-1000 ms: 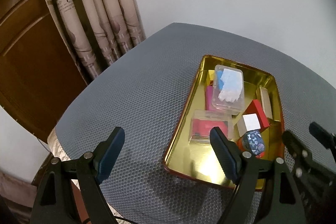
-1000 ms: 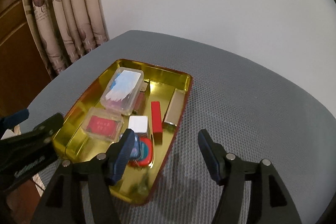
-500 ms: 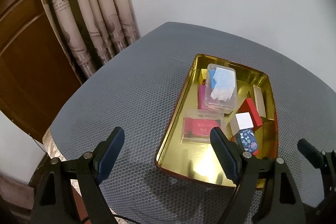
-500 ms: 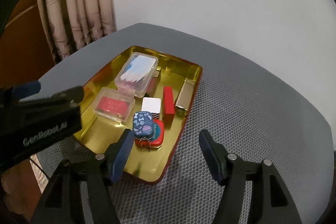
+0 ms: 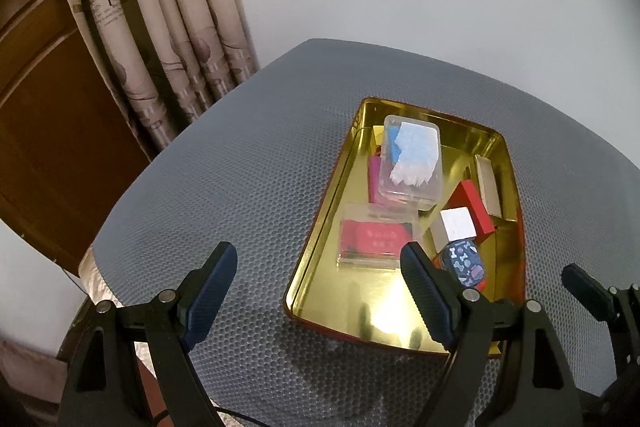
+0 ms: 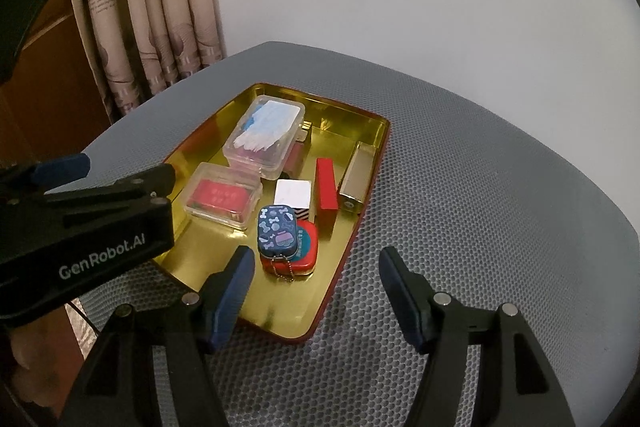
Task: Organize rigid objects
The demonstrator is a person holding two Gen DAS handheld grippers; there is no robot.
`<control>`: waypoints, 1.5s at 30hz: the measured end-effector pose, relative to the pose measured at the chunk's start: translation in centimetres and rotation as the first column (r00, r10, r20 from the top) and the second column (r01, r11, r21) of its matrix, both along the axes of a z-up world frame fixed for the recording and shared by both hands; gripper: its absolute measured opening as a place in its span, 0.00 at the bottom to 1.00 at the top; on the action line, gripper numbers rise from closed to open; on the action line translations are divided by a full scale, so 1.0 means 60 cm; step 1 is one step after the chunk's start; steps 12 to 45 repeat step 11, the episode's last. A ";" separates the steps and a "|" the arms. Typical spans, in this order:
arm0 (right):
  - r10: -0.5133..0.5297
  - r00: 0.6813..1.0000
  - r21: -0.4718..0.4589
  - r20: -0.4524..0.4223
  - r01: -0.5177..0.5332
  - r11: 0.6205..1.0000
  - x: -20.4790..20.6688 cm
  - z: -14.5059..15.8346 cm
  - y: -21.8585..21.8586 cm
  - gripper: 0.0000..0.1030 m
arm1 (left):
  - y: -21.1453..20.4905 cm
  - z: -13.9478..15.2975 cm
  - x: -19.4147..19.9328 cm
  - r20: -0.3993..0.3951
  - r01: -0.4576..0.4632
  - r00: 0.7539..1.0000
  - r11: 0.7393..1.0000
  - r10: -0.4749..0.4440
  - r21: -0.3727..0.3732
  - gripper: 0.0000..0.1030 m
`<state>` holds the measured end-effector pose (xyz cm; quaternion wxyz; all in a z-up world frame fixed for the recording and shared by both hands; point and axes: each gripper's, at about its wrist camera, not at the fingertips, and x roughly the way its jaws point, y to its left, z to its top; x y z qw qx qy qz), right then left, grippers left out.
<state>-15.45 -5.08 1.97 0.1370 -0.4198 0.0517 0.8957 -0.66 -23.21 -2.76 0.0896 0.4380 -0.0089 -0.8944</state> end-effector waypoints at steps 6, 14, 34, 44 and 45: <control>0.000 1.000 0.003 0.005 0.000 1.000 -0.001 -0.004 -0.003 0.65 | -0.011 -0.001 0.000 0.015 -0.002 1.000 0.998 0.001 0.061 0.79; 0.005 1.000 0.008 -0.002 -0.005 1.000 -0.001 0.000 -0.004 0.65 | -0.009 0.001 0.003 0.008 0.001 1.000 0.998 -0.001 0.058 0.79; 0.005 1.000 0.008 -0.002 -0.005 1.000 -0.001 0.000 -0.004 0.65 | -0.009 0.001 0.003 0.008 0.001 1.000 0.998 -0.001 0.058 0.79; 0.005 1.000 0.008 -0.002 -0.005 1.000 -0.001 0.000 -0.004 0.65 | -0.009 0.001 0.003 0.008 0.001 1.000 0.998 -0.001 0.058 0.79; 0.005 1.000 0.008 -0.002 -0.005 1.000 -0.001 0.000 -0.004 0.65 | -0.009 0.001 0.003 0.008 0.001 1.000 0.998 -0.001 0.058 0.79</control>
